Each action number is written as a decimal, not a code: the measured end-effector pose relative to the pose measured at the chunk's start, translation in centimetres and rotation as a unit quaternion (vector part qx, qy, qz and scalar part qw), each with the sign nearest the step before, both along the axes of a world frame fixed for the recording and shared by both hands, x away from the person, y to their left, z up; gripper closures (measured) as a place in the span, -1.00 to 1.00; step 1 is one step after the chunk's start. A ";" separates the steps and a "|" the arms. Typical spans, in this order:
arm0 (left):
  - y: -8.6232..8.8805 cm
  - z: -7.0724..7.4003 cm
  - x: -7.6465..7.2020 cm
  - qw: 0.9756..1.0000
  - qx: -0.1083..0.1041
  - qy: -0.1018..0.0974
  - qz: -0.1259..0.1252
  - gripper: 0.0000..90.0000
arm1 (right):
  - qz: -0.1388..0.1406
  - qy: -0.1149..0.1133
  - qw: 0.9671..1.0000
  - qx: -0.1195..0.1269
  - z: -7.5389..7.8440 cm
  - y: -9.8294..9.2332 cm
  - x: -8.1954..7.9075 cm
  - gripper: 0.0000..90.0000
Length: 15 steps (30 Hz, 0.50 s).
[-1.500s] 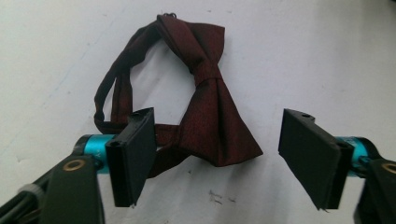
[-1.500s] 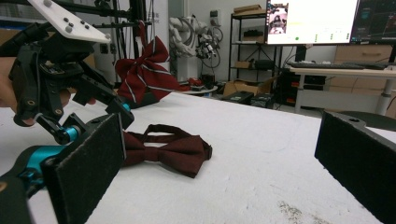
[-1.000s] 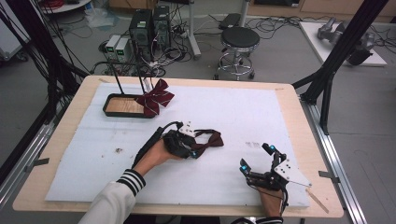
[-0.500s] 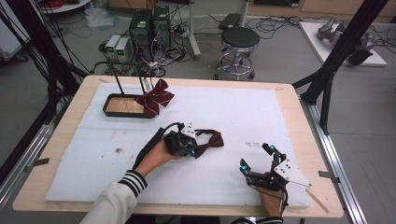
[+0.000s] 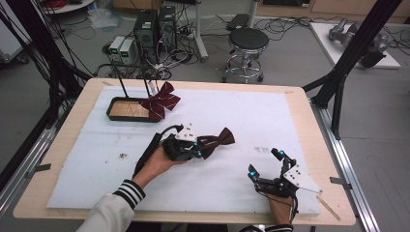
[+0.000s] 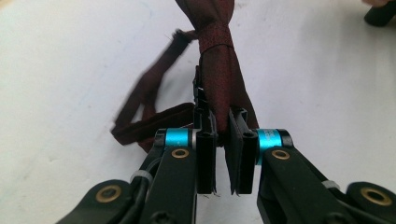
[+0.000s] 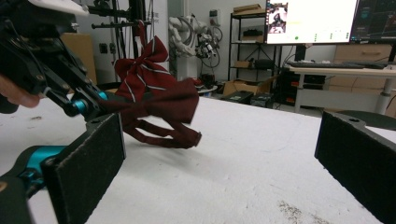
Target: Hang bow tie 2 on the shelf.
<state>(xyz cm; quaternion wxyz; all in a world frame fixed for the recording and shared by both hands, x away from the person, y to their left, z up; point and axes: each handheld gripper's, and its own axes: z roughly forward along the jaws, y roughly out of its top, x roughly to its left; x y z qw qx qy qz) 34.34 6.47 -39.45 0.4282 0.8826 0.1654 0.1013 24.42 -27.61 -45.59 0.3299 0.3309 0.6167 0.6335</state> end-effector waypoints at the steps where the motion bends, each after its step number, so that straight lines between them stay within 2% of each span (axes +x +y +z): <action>1: 0.3 0.2 0.0 1.000 -0.007 -0.003 0.004 0.84 | 0.000 0.000 1.000 0.000 0.0 0.0 0.0 -0.98; 6: 1.6 1.0 -0.2 0.998 -0.049 -0.017 0.020 0.84 | 0.000 -0.001 1.000 0.000 0.0 0.0 0.0 -0.98; 11: 3.4 2.1 -0.8 0.995 -0.081 -0.047 0.036 0.84 | 0.000 0.001 1.000 -0.004 0.0 0.1 0.1 -0.98; 15: 4.8 2.7 -1.1 0.992 -0.099 -0.058 0.051 0.84 | -0.002 0.001 1.000 -0.004 0.0 0.0 0.1 -0.98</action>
